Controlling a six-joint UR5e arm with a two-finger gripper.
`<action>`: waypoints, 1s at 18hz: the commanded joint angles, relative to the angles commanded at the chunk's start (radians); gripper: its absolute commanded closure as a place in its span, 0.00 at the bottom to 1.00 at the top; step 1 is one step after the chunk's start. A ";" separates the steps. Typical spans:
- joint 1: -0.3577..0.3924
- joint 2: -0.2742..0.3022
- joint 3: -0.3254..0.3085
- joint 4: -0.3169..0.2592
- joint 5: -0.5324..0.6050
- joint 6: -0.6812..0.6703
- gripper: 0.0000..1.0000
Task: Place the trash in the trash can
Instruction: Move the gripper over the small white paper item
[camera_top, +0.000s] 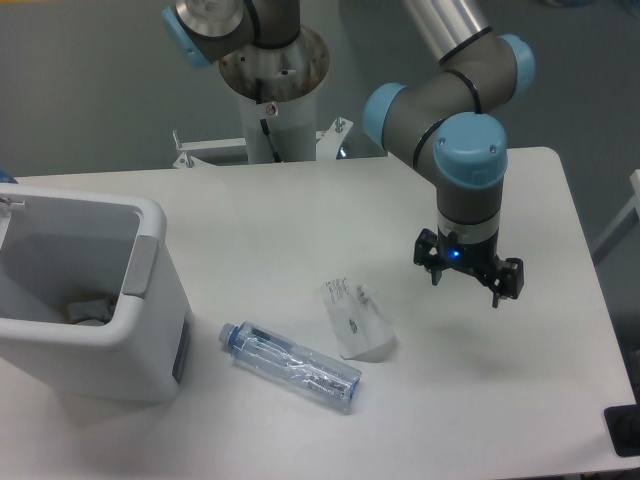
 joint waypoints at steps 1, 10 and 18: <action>0.000 -0.003 0.002 0.000 0.002 0.000 0.00; 0.005 -0.002 -0.047 0.032 -0.040 -0.043 0.00; -0.021 -0.020 -0.077 0.060 -0.048 -0.149 0.00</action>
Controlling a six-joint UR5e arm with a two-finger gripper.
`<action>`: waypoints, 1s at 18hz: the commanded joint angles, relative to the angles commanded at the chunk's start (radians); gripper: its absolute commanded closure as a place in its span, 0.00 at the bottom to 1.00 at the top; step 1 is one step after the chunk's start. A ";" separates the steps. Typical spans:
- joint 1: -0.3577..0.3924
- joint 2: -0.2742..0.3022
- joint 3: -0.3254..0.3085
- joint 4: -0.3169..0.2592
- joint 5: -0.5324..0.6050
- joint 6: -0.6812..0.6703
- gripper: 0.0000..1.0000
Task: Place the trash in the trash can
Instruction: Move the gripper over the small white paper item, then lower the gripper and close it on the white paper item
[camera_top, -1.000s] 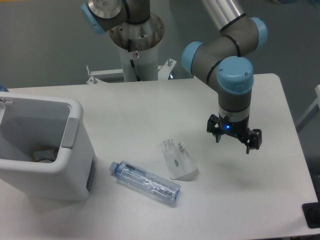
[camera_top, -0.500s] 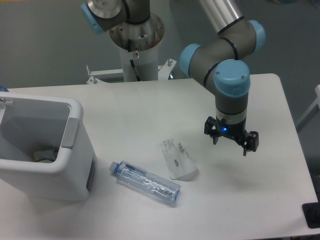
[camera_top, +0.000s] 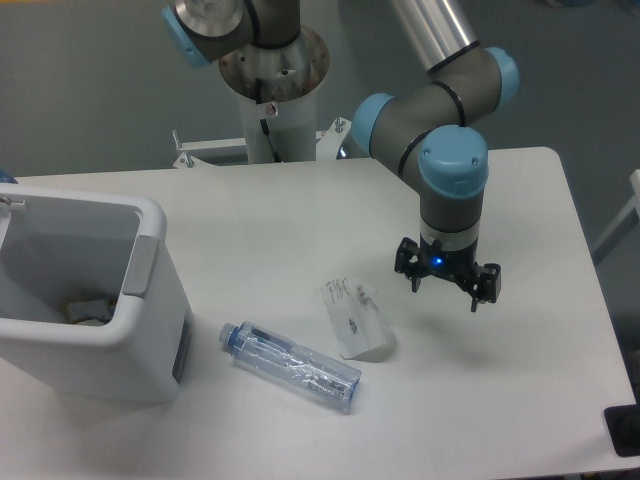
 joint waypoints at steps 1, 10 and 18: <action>-0.005 -0.005 0.005 0.000 -0.002 -0.031 0.00; -0.077 -0.005 0.005 -0.011 -0.089 -0.295 0.00; -0.107 -0.012 -0.063 0.000 -0.038 -0.306 0.13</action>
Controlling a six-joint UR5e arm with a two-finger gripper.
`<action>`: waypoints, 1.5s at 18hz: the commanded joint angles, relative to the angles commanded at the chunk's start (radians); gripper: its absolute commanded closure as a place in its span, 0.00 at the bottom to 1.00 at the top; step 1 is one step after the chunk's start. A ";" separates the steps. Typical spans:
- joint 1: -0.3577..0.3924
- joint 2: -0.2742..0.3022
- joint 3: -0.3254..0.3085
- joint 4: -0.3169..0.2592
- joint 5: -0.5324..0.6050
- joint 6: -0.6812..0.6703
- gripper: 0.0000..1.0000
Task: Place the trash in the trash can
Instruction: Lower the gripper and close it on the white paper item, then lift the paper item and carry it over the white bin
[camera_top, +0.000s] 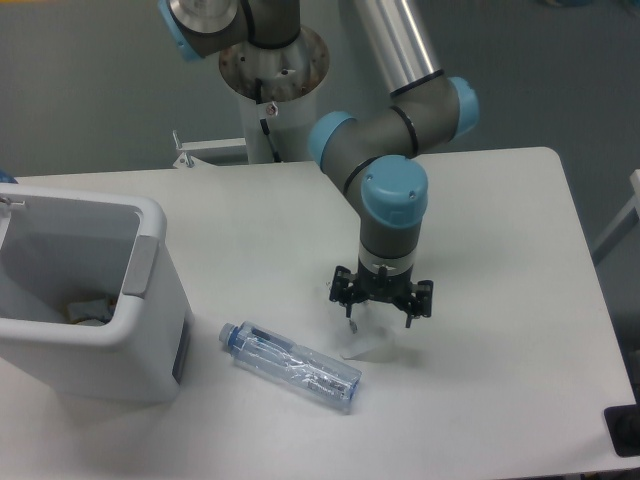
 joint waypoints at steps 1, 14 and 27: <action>-0.011 -0.011 -0.006 0.002 0.026 -0.002 0.24; -0.006 0.006 0.020 -0.009 -0.043 -0.041 1.00; -0.006 0.172 0.107 -0.015 -0.260 -0.149 1.00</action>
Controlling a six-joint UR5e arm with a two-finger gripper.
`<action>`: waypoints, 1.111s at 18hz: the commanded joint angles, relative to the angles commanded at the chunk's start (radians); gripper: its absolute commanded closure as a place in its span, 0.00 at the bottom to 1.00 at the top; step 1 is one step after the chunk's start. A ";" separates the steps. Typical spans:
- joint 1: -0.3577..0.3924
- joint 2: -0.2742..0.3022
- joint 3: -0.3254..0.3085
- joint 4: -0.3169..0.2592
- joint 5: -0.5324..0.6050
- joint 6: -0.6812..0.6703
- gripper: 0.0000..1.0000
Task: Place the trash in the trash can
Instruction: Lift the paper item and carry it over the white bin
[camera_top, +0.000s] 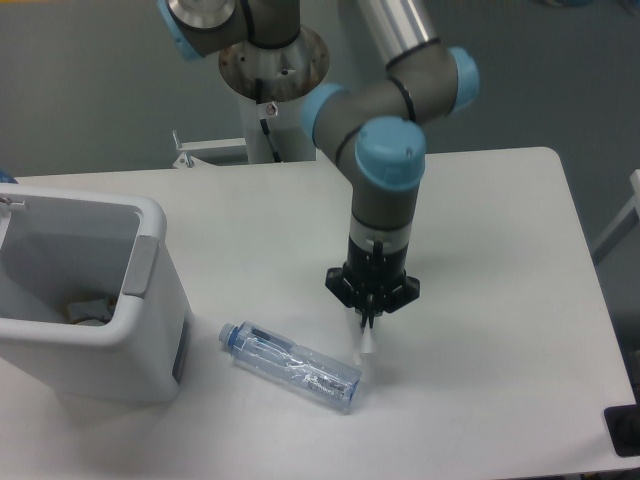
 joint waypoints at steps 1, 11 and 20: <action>-0.006 0.012 0.018 0.000 -0.017 -0.029 1.00; -0.106 0.084 0.210 0.000 -0.172 -0.250 1.00; -0.254 0.187 0.192 0.000 -0.195 -0.379 1.00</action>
